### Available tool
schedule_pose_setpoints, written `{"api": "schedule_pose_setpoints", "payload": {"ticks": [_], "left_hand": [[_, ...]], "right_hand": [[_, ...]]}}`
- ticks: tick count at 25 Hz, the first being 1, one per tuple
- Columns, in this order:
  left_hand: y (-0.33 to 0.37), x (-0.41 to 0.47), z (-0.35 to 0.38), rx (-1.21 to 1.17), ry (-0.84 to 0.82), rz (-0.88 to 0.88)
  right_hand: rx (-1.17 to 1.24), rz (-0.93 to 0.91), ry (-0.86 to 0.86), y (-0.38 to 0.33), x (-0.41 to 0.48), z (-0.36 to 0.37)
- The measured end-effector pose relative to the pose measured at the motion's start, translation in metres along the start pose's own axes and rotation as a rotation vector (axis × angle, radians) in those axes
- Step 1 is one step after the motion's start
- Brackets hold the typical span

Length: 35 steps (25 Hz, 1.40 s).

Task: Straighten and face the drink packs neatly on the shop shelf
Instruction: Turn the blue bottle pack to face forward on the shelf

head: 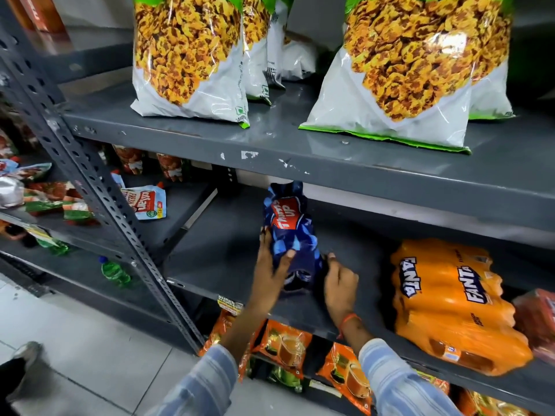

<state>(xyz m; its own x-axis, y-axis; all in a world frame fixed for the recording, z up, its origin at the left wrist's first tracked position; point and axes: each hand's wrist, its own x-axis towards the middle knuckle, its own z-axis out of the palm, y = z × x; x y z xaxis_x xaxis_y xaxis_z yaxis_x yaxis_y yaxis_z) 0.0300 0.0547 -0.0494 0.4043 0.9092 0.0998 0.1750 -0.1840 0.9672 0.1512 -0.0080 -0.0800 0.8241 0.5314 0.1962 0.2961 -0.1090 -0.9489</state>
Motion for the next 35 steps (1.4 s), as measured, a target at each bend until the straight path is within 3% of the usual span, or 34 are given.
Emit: {"api": "schedule_pose_setpoints", "payload": {"ticks": [3, 8, 10, 15, 18, 21, 24, 26, 30, 35], "left_hand": [[-0.014, 0.024, -0.049, 0.188, -0.049, 0.061], [-0.009, 0.011, -0.055, 0.21, 0.238, -0.016], [0.001, -0.001, -0.04, 0.204, 0.241, -0.051], [-0.002, 0.02, -0.065, 0.21, 0.224, -0.063], [-0.012, 0.04, -0.091, 0.255, 0.071, -0.051], [-0.023, 0.056, -0.112, 0.286, -0.019, -0.089], [-0.026, 0.052, -0.118, 0.258, 0.111, -0.087], [-0.029, 0.045, -0.122, 0.208, 0.156, -0.092], [-0.034, 0.019, -0.132, 0.207, 0.133, -0.079], [-0.034, -0.006, -0.137, 0.19, 0.162, -0.031]], "right_hand": [[-0.055, -0.069, -0.058, -0.004, -0.028, 0.014], [-0.108, -0.336, -0.486, -0.011, -0.056, 0.027], [-0.143, -0.32, -0.413, -0.012, -0.046, 0.03], [-0.081, -0.119, -0.04, -0.014, 0.009, 0.025], [0.038, 0.271, -0.12, -0.026, 0.047, 0.027], [0.249, 0.469, -0.322, -0.044, 0.064, 0.03], [0.284, 0.424, -0.423, -0.055, 0.053, 0.039], [0.221, 0.4, -0.354, -0.045, 0.037, 0.046], [0.325, 0.363, -0.222, -0.033, -0.005, 0.05], [0.363, 0.332, -0.179, -0.035, -0.025, 0.046]]}}
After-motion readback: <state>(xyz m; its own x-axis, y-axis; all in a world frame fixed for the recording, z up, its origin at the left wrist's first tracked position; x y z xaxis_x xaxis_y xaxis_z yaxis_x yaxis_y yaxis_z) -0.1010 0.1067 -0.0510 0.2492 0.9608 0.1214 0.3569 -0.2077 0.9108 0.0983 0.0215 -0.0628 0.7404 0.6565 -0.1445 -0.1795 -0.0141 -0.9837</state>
